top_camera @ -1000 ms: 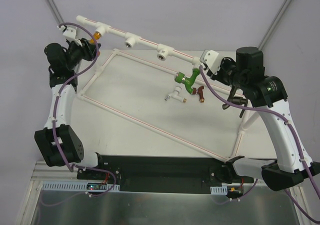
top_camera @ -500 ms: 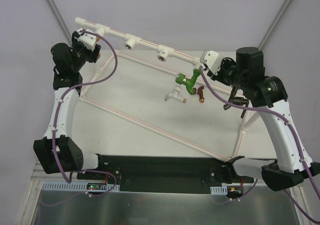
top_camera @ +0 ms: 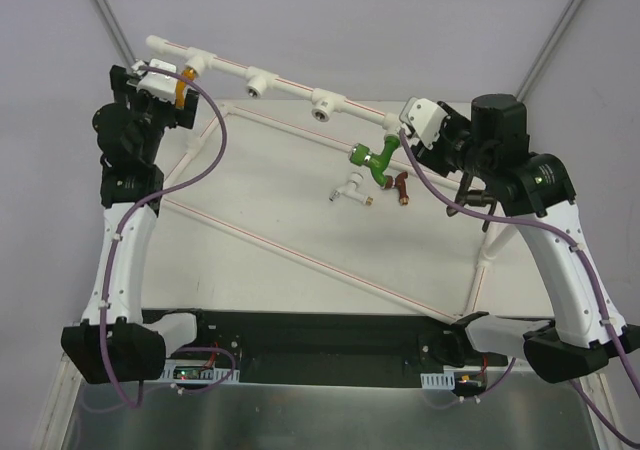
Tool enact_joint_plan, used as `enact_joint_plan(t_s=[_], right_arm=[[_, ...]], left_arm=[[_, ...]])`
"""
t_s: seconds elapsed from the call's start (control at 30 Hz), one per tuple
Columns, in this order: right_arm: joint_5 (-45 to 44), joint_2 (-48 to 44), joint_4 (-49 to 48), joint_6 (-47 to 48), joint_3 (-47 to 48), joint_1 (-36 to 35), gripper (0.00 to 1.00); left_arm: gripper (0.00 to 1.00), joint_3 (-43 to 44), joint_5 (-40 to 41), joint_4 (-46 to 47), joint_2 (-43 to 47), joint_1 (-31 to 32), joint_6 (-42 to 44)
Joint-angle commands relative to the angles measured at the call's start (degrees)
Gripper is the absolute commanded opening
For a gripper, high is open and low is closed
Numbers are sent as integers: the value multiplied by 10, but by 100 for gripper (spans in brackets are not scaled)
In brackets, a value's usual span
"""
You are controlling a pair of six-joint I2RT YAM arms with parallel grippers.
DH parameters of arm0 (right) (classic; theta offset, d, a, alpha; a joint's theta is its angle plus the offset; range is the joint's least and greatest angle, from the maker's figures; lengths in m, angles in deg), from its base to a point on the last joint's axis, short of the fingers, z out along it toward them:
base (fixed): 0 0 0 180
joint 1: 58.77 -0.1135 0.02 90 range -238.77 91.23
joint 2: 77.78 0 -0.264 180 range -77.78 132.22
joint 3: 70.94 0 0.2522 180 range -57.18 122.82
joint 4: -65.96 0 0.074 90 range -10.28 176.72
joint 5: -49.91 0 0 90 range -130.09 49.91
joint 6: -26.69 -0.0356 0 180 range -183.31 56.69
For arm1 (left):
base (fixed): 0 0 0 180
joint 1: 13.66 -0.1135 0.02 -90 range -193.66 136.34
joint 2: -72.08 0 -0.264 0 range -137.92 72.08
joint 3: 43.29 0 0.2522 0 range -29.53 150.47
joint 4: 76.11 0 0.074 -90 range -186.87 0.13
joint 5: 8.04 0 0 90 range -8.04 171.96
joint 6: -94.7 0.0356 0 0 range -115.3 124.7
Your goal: Install the water faucets
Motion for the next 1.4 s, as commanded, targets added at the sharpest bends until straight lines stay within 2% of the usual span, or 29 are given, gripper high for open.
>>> enact_joint_plan(t_s=[0.0, 0.03, 0.13, 0.3, 0.37, 0.4, 0.53, 0.7, 0.87, 1.07, 1.37], right_arm=[[10, -28, -47, -60, 22, -10, 65], [3, -32, -61, -68, 21, -10, 75], [-10, -41, -88, -83, 15, -10, 88], [-22, -71, -158, -115, -13, -10, 99], [-31, -91, -204, -131, -36, -10, 100], [-54, -106, -239, -135, -44, -10, 96], [-129, -142, -327, -153, -101, -9, 96], [-215, -181, -418, -166, -161, -8, 96], [-278, -202, -469, -175, -204, -6, 96], [-289, -200, -482, -184, -222, -1, 96], [-238, -141, -514, -191, -195, 0, 96]], left_arm=[[99, 15, 83, -3, 86, -4, -129], [99, 15, 88, -9, 97, -3, -141], [99, 2, 92, -18, 148, -3, -173], [99, -63, 84, 31, 266, -3, -167], [99, -86, 90, 56, 299, -3, -163], [99, -90, 101, 60, 325, -3, -163], [99, -103, 131, 72, 377, -3, -170], [99, -138, 144, 89, 433, -3, -134], [99, -153, 240, 73, 454, -3, -125], [99, -178, 236, 68, 483, -3, -92], [99, -192, 241, 56, 522, -3, -64]])
